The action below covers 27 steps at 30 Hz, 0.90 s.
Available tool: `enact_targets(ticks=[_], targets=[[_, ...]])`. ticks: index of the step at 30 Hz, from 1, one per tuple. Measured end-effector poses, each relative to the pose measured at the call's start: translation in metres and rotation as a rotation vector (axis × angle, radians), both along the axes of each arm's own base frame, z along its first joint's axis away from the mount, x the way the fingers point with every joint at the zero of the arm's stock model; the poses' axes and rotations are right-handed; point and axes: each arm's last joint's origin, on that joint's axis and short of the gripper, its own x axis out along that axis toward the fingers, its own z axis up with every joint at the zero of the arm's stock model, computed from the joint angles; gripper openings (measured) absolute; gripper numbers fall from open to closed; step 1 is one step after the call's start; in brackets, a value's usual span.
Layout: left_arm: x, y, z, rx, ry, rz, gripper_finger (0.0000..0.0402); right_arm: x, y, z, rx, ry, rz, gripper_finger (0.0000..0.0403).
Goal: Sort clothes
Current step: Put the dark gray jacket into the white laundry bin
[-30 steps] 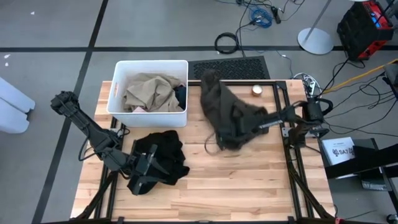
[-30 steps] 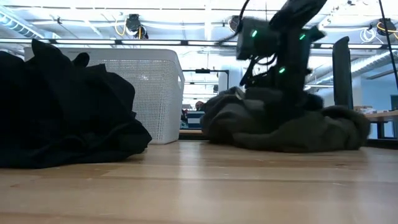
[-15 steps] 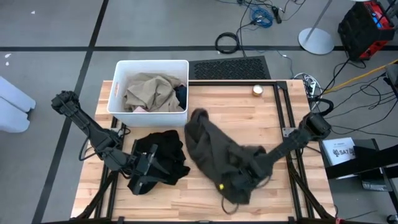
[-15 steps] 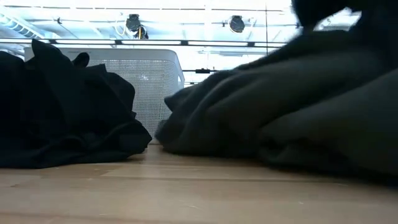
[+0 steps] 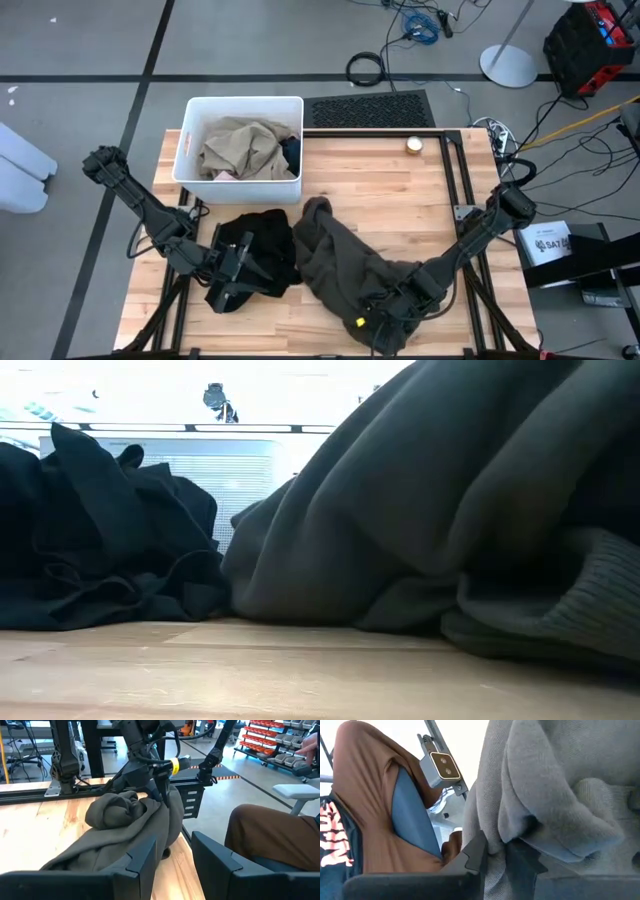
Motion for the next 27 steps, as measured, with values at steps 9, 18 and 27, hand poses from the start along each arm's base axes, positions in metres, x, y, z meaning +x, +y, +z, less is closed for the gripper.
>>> enact_targets(ticks=[9,18,27], targets=[[0.0,0.0,-0.001,0.006,0.006,0.0,0.0132,0.007,-0.016,-0.001,-0.057,0.011,0.012,0.015],[0.0,0.0,-0.002,0.015,0.017,0.0,0.0132,0.017,-0.03,-0.001,-0.094,-0.018,0.024,0.0189],[0.0,0.0,-0.002,0.015,0.017,0.0,0.0132,0.025,-0.058,0.016,-0.052,-0.068,0.057,0.0176]])
